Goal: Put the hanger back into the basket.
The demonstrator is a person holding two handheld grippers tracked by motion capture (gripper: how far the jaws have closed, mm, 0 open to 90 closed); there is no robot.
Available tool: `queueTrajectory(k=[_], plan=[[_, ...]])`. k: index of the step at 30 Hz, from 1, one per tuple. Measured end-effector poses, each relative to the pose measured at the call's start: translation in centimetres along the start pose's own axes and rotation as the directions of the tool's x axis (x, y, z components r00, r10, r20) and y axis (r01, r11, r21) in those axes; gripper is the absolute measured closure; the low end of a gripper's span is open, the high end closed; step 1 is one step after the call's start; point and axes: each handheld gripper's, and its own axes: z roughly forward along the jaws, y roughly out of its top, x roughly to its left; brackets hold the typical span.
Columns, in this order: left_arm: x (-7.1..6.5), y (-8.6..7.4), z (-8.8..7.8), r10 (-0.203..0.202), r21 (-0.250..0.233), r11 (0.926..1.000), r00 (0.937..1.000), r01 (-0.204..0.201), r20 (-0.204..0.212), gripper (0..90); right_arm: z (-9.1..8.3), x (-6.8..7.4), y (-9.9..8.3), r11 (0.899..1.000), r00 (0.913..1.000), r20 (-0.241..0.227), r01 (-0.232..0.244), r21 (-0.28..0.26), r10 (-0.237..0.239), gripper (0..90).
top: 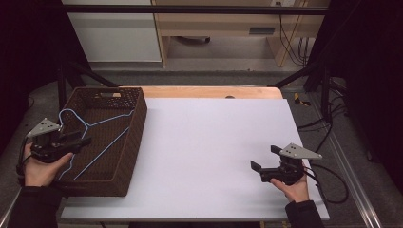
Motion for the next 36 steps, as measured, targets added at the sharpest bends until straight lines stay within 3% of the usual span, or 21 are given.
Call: queueTrajectory(k=[6,9,14,17,25,30,36], plan=[[-3.1,0.7,0.0,0.004,-0.106,0.9943,0.9987,0.001,0.050,33.3,-0.1,0.1,0.0,1.000,1.0000,-0.003,0.000,-0.002,0.000,1.9],[-4.7,0.8,0.3,0.014,-0.129,0.9917,0.9978,-0.006,0.065,27.7,-0.2,0.0,0.1,1.000,1.0000,-0.004,0.001,-0.007,-0.001,1.8],[-7.4,0.8,0.8,0.039,-0.163,0.9865,0.9914,-0.018,0.125,21.3,-0.3,0.0,0.2,1.000,1.0000,-0.005,0.004,-0.010,-0.004,1.7],[-8.7,0.9,1.1,0.063,-0.165,0.9857,0.9841,-0.035,0.166,18.7,-0.4,0.1,0.2,1.000,1.0000,-0.003,0.003,-0.017,-0.003,1.6],[-11.8,0.1,2.6,0.100,-0.160,0.9850,0.9691,-0.064,0.226,12.1,-0.6,0.1,0.2,1.000,1.0000,-0.003,0.003,-0.022,-0.004,1.5],[-12.9,-0.6,3.6,0.118,-0.145,0.9859,0.9613,-0.083,0.249,11.5,-0.7,0.1,0.2,1.000,1.0000,-0.004,0.007,-0.029,-0.007,1.5],[-13.6,-1.2,3.5,0.128,-0.153,0.9843,0.9542,-0.089,0.271,11.9,-0.9,0.1,0.2,0.999,0.9999,-0.004,0.010,-0.032,-0.010,1.4]])
